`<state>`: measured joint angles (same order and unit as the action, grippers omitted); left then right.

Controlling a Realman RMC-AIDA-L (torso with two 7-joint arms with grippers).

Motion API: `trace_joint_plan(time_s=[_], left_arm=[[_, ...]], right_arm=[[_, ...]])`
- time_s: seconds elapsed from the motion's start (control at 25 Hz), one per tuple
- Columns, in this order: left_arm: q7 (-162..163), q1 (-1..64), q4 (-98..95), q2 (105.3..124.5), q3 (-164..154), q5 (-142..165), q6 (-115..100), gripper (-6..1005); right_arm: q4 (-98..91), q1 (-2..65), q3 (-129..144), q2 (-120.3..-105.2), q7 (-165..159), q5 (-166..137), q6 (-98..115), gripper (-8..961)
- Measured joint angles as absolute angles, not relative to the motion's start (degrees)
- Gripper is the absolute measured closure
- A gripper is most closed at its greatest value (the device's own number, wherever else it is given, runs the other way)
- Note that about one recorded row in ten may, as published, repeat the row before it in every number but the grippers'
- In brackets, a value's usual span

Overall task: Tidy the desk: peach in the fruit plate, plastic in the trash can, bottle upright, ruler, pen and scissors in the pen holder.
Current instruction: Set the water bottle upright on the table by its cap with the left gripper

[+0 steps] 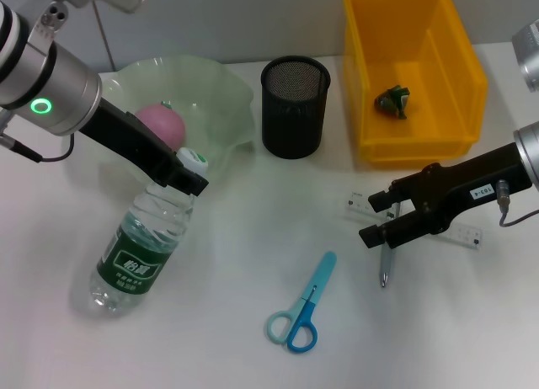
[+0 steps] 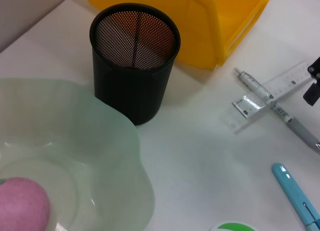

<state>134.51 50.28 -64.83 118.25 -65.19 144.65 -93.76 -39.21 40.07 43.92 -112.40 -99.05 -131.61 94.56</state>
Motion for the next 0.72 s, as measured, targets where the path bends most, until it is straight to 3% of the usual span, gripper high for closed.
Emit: trace_joint_plan(time_s=[0.72], left_arm=[[134.1, 50.6, -65.9, 118.24, -61.2, 144.6, -95.3, 560]], right_arm=[[-39.7, 40.8, 43.9, -111.9, -99.6, -131.7, 95.0, 161]])
